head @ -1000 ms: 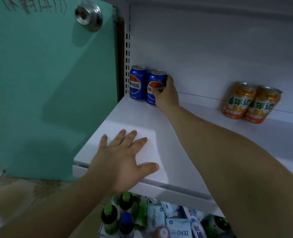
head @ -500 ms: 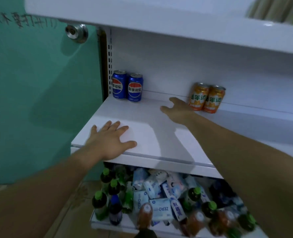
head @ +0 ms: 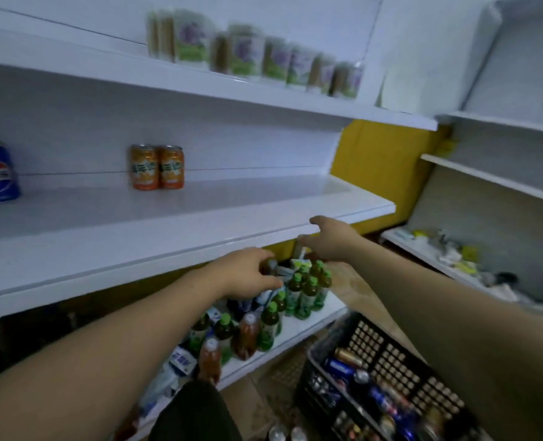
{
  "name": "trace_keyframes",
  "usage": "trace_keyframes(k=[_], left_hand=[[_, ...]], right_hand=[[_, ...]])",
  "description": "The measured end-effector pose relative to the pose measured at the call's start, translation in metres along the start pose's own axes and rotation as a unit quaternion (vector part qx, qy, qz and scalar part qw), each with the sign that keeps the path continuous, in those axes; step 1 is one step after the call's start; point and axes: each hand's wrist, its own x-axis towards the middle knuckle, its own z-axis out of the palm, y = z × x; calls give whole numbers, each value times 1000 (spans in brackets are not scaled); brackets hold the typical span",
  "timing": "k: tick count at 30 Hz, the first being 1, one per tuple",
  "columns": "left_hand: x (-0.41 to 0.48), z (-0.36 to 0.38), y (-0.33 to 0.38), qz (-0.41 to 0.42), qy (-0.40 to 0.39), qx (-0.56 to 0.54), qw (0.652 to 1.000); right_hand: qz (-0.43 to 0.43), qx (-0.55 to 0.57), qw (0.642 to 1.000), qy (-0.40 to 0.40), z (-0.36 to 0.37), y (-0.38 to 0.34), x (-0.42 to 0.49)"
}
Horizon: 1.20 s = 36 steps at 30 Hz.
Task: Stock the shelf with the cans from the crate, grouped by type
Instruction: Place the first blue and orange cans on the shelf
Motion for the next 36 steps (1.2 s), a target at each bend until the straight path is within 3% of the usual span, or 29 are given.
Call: trace_keyframes(k=[8, 16, 27, 33, 36], left_hand=[[53, 106, 103, 103, -137, 42, 984], [122, 216, 138, 109, -247, 73, 960], [239, 408, 125, 38, -393, 83, 915], [287, 520, 127, 46, -455, 68, 887], [302, 575, 123, 60, -477, 67, 874]], right_hand=[[183, 4, 983, 19, -8, 156, -80], [327, 58, 943, -14, 42, 289, -117], [406, 151, 885, -172, 206, 452, -84], [475, 243, 819, -212, 322, 529, -72], [528, 303, 770, -191, 378, 558, -70]])
